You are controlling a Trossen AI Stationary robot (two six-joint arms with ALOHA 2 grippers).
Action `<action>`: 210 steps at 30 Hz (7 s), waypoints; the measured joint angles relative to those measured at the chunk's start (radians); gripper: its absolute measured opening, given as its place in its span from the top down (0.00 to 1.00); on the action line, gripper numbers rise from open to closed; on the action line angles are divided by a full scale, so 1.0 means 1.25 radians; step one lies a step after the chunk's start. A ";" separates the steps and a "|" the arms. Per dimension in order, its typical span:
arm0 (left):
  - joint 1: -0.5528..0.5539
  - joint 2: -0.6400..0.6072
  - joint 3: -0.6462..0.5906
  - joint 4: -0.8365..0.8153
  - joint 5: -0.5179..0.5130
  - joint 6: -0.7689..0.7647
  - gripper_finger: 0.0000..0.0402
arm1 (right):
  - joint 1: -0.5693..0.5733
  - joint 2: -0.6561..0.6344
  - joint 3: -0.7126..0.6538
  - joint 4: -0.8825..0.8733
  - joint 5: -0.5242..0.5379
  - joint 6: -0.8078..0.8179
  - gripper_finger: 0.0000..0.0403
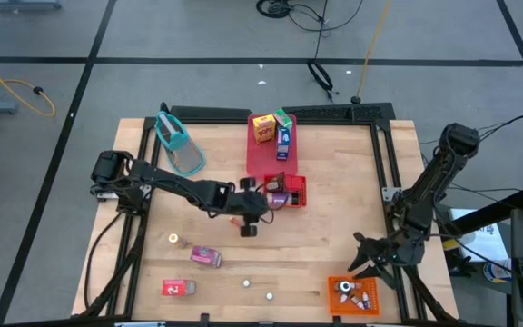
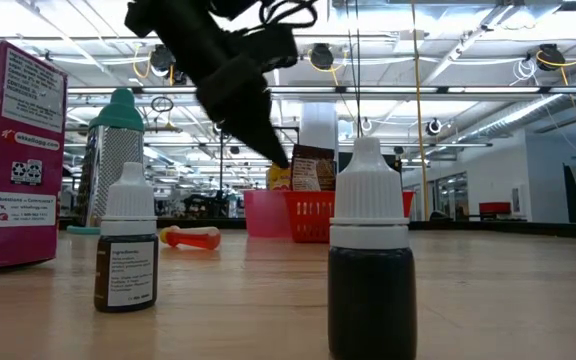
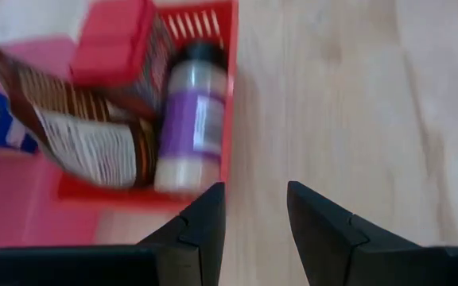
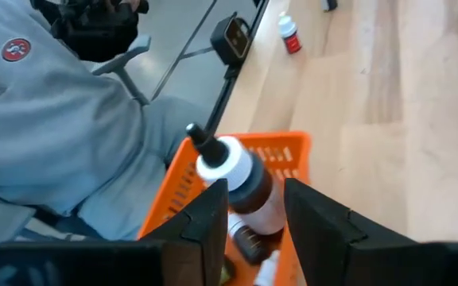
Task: Pick & Place Kitchen Items
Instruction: Put the orange food coloring bottle into the orange bin
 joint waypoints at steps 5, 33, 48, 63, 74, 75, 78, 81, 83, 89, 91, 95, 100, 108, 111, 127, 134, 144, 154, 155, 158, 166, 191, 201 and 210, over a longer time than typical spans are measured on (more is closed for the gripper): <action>-0.009 0.000 0.000 -0.099 0.019 0.027 0.66 | -0.042 -0.002 0.000 0.000 0.000 -0.046 0.72; -0.044 0.000 0.000 -0.349 0.098 0.096 0.66 | -0.265 -0.002 0.000 0.000 -0.003 -0.191 0.73; -0.044 0.000 -0.027 -0.274 0.114 0.095 0.66 | -0.272 -0.002 0.000 0.006 -0.004 -0.227 0.74; -0.043 0.000 -0.036 -0.260 0.113 0.105 0.66 | -0.272 -0.002 0.000 0.007 -0.004 -0.227 0.74; -0.043 0.019 -0.037 -0.254 0.117 0.092 0.66 | -0.272 -0.002 0.000 0.006 -0.004 -0.227 0.74; -0.043 0.025 -0.036 -0.246 0.117 0.086 0.66 | -0.272 -0.002 0.000 0.006 -0.004 -0.227 0.74; -0.043 0.031 -0.036 -0.244 0.115 0.086 0.66 | -0.272 -0.002 0.000 0.009 -0.004 -0.230 0.74; -0.043 0.045 -0.034 -0.217 0.115 0.100 0.66 | -0.272 -0.002 0.000 0.011 -0.004 -0.230 0.74; -0.042 0.064 -0.036 -0.214 0.114 0.119 0.66 | -0.272 -0.002 0.000 0.013 -0.004 -0.230 0.74; -0.041 0.071 -0.036 -0.215 0.113 0.116 0.66 | -0.272 -0.002 0.000 0.019 -0.004 -0.230 0.74; -0.041 0.069 -0.036 -0.217 0.113 0.107 0.66 | -0.272 -0.002 0.000 0.025 -0.004 -0.239 0.74; -0.041 0.068 -0.036 -0.218 0.113 0.105 0.66 | -0.272 -0.002 0.000 0.033 -0.004 -0.258 0.74; -0.041 0.068 -0.036 -0.218 0.113 0.105 0.66 | -0.272 -0.002 0.000 0.037 -0.004 -0.263 0.74; -0.041 0.067 -0.036 -0.218 0.113 0.105 0.69 | -0.272 -0.002 0.000 0.037 -0.004 -0.263 0.74; -0.041 0.067 -0.036 -0.218 0.113 0.105 0.78 | -0.272 -0.002 0.000 0.037 -0.004 -0.263 0.74; -0.041 0.062 -0.036 -0.218 0.112 0.085 0.98 | -0.272 -0.002 0.000 0.036 -0.004 -0.269 0.74; -0.041 0.062 0.004 -0.224 0.099 0.060 0.95 | -0.272 -0.002 0.000 0.036 -0.004 -0.272 0.74; -0.042 0.062 0.172 -0.252 0.081 0.094 0.96 | -0.272 -0.002 0.000 0.036 -0.003 -0.279 0.74; -0.041 0.061 0.303 -0.124 0.056 0.191 0.96 | -0.273 -0.002 0.000 0.168 0.000 -0.419 0.74; -0.041 0.061 0.312 -0.108 0.056 0.201 0.97 | -0.273 -0.002 0.000 0.189 0.000 -0.442 0.74; -0.042 0.061 0.329 -0.042 0.056 0.230 0.98 | -0.273 -0.002 0.000 0.248 0.005 -0.515 0.74; -0.041 0.061 0.331 0.114 0.079 0.251 0.93 | -0.273 -0.002 0.000 0.370 0.193 -0.670 0.74; -0.042 0.061 0.331 0.143 0.085 0.253 0.95 | -0.477 0.009 0.000 0.577 0.025 -0.739 0.74; -0.041 0.061 0.331 0.144 0.085 0.253 0.94 | -0.520 0.069 0.003 0.654 -0.047 -0.764 0.74; -0.043 0.059 0.331 0.137 0.091 0.249 0.94 | -0.534 0.130 0.051 0.640 -0.062 -0.792 0.74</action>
